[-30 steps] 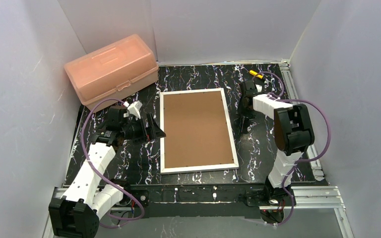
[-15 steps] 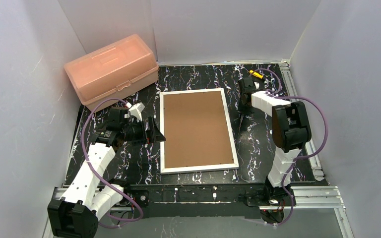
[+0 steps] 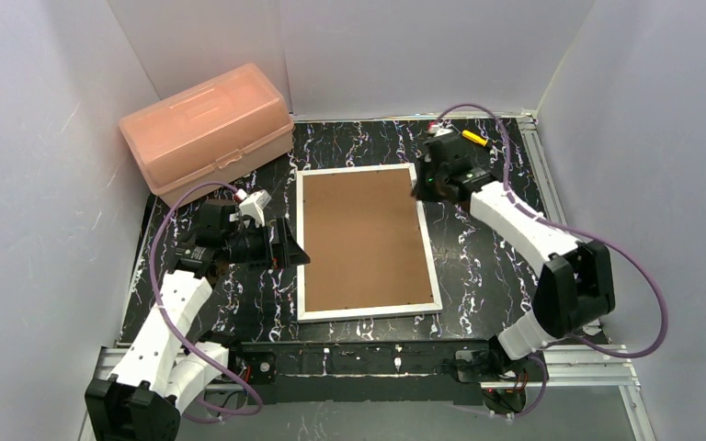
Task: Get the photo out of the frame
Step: Pick up the screwdriver from the center of the board.
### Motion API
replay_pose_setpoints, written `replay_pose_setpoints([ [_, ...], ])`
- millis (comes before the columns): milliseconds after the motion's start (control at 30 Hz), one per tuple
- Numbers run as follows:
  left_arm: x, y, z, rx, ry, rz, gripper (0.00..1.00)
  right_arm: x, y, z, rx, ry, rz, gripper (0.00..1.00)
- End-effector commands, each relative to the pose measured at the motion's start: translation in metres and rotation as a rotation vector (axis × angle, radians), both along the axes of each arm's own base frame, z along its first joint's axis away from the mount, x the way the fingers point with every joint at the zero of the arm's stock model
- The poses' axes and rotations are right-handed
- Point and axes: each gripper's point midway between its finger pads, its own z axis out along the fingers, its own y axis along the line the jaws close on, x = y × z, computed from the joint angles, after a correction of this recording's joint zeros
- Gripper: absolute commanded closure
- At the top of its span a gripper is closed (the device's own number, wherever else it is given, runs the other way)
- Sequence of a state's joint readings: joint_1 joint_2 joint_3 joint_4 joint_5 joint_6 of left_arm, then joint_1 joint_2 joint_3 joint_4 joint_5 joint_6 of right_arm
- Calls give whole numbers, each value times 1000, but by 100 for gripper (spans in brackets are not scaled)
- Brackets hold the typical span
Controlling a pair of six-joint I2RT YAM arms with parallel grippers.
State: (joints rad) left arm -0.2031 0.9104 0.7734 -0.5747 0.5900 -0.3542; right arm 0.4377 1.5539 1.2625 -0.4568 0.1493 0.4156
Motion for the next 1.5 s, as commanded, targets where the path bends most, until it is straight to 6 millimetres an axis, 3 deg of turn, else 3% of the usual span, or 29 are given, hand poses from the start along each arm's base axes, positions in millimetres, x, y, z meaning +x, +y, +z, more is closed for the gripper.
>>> replay_pose_setpoints([
  [0,-13,-9,10,-49,-53,-69,6,-48,76,13,140,-22,203,98],
  [200,-22,-21,23,-123,-106,-150,8,-90,162,32,479,-97,303,98],
  [300,-25,-24,27,-146,-144,-166,10,-109,199,39,539,-140,353,99],
  [467,-32,-28,31,-146,-159,-186,19,-127,236,58,580,-211,387,99],
  [600,-39,-33,34,-157,-163,-218,30,-135,248,70,630,-237,397,99],
  [867,-39,-34,29,-137,-165,-215,44,-151,265,74,728,-183,432,99],
  [1467,-30,-28,14,-73,-116,-161,63,-170,263,91,855,-157,469,99],
])
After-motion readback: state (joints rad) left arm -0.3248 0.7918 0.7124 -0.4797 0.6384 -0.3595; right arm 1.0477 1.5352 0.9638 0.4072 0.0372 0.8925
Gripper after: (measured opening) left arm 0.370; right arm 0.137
